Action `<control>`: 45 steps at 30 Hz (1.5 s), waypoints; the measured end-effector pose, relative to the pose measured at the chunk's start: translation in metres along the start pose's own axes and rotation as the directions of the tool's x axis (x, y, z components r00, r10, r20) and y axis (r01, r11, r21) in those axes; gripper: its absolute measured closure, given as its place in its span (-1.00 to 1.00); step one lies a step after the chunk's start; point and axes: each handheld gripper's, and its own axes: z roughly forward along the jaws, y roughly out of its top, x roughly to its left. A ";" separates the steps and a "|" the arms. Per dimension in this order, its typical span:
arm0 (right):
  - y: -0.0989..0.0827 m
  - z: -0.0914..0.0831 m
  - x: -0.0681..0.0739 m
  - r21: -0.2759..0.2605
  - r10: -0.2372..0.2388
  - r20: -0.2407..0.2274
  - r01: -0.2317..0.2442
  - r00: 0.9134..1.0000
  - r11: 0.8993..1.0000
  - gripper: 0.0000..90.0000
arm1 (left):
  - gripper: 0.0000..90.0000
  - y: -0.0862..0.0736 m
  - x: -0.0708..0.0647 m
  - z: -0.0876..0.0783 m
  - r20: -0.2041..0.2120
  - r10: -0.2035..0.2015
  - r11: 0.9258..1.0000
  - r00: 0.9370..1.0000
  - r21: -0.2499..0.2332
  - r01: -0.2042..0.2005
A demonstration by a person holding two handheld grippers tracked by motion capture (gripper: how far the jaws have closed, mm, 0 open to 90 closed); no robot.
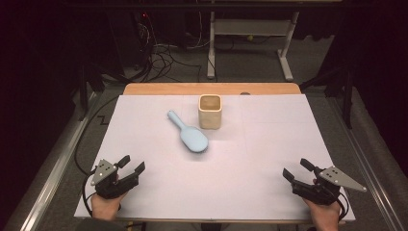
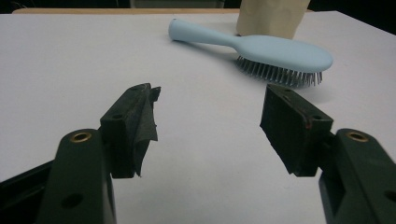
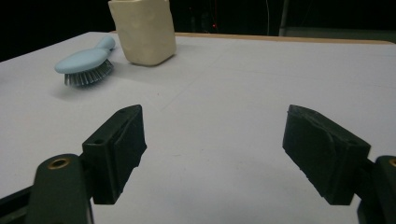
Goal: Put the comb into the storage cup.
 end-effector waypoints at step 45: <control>-0.001 -0.004 0.002 -0.001 -0.006 -0.010 0.006 1.000 1.000 -0.49 | -0.21 0.017 0.003 0.007 0.051 0.001 1.000 0.999 0.010 -0.002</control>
